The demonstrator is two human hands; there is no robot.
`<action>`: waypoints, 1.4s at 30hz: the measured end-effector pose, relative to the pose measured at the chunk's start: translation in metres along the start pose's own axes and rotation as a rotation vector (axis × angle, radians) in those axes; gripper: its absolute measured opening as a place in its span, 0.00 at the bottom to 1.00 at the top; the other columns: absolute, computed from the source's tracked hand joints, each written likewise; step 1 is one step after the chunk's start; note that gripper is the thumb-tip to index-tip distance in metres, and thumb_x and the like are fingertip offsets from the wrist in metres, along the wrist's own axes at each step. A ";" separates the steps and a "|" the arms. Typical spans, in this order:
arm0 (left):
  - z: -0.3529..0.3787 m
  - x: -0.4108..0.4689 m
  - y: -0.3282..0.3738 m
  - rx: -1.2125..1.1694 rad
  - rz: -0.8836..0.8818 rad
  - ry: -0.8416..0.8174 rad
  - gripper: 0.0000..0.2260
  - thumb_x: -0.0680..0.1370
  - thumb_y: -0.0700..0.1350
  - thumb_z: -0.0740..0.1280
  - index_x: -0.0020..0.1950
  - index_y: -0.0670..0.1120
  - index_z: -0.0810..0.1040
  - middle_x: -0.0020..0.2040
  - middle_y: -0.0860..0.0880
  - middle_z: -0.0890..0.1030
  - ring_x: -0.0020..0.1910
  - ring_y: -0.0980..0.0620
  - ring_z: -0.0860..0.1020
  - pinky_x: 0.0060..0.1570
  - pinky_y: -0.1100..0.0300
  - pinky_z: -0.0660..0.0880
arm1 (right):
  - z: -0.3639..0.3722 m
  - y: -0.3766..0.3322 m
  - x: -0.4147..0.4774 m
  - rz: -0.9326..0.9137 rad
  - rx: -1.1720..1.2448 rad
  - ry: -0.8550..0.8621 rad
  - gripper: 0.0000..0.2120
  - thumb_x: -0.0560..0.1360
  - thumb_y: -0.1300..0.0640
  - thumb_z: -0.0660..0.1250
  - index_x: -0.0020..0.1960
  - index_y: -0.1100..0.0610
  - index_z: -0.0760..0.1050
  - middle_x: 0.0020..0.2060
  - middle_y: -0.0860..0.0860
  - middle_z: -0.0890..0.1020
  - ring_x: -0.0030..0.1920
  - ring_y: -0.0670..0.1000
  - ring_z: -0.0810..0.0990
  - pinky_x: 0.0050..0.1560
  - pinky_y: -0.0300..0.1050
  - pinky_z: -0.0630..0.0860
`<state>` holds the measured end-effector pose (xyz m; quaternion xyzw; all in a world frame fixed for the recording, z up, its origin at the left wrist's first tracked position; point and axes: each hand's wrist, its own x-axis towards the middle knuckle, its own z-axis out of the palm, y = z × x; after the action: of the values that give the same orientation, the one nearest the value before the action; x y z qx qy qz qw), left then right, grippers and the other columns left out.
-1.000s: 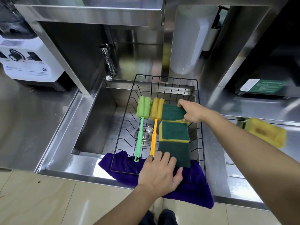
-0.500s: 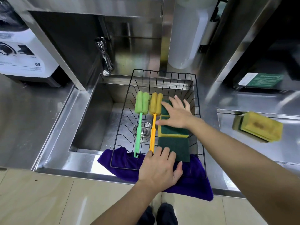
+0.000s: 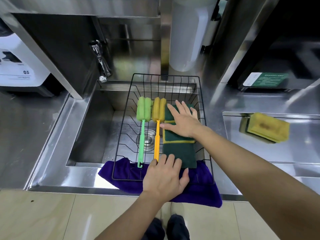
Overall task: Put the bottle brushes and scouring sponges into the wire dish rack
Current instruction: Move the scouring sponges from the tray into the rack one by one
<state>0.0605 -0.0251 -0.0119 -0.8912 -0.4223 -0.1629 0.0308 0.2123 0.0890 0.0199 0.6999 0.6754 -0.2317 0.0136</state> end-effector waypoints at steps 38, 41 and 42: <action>-0.005 0.020 0.036 -0.056 0.068 -0.237 0.21 0.77 0.58 0.51 0.45 0.47 0.79 0.41 0.49 0.77 0.39 0.48 0.74 0.37 0.51 0.73 | -0.099 0.098 -0.049 0.121 1.071 0.503 0.39 0.66 0.69 0.69 0.68 0.42 0.59 0.63 0.55 0.65 0.54 0.59 0.76 0.36 0.50 0.83; -0.005 0.020 0.036 -0.064 0.057 -0.282 0.21 0.77 0.59 0.51 0.46 0.47 0.79 0.42 0.49 0.77 0.40 0.48 0.75 0.39 0.50 0.73 | -0.092 0.081 -0.031 0.073 1.099 0.403 0.33 0.66 0.73 0.69 0.62 0.48 0.61 0.61 0.55 0.68 0.60 0.56 0.73 0.44 0.43 0.80; -0.006 0.020 0.036 -0.072 0.058 -0.298 0.22 0.78 0.59 0.51 0.47 0.48 0.79 0.42 0.49 0.78 0.40 0.48 0.75 0.39 0.50 0.73 | -0.089 0.077 -0.025 0.055 1.014 0.375 0.33 0.66 0.73 0.70 0.63 0.52 0.61 0.59 0.55 0.69 0.60 0.54 0.72 0.48 0.40 0.77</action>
<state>0.0981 -0.0342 0.0026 -0.9178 -0.3903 -0.0430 -0.0592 0.3134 0.0879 0.0852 0.6653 0.4512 -0.3995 -0.4407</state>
